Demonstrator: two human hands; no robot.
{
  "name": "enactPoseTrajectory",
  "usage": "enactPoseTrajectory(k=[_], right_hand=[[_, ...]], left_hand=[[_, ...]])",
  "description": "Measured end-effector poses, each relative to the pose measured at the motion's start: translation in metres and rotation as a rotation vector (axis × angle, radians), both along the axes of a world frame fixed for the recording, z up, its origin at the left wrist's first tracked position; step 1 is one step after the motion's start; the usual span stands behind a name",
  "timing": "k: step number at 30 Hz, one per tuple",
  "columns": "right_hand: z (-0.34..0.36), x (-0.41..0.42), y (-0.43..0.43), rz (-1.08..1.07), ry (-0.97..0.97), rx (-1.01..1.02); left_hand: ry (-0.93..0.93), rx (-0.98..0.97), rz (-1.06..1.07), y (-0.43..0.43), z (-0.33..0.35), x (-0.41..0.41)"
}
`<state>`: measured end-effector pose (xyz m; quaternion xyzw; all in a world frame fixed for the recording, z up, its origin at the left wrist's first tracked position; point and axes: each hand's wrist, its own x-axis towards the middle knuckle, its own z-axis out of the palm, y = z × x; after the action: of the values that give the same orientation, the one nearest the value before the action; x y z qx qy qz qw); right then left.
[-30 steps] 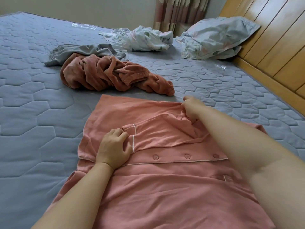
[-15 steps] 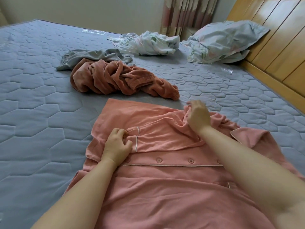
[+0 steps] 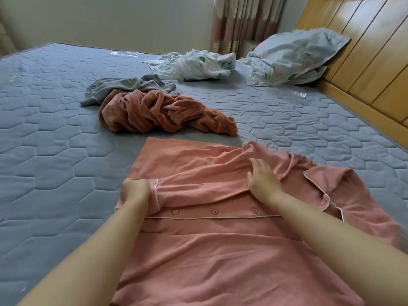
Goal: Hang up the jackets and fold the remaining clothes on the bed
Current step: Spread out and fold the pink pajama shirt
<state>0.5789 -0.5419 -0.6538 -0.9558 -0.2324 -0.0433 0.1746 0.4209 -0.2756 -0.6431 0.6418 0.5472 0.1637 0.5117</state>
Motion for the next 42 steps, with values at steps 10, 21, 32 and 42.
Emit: enactPoseTrajectory(k=[10, 21, 32, 42], right_hand=[[0.011, -0.006, -0.008, 0.095, 0.062, -0.561], [0.045, 0.077, 0.042, 0.23, -0.178, -0.434], [0.052, 0.121, 0.05, -0.124, -0.265, -0.306], [0.006, 0.083, 0.046, -0.095, -0.305, -0.177]], left_hand=[[0.208, 1.121, -0.84, -0.07, -0.005, 0.046], [0.179, 1.085, -0.962, -0.099, -0.061, 0.058], [-0.014, 1.245, -0.955, -0.099, -0.069, 0.057], [0.026, 1.228, -1.007, -0.098, -0.067, 0.058]])
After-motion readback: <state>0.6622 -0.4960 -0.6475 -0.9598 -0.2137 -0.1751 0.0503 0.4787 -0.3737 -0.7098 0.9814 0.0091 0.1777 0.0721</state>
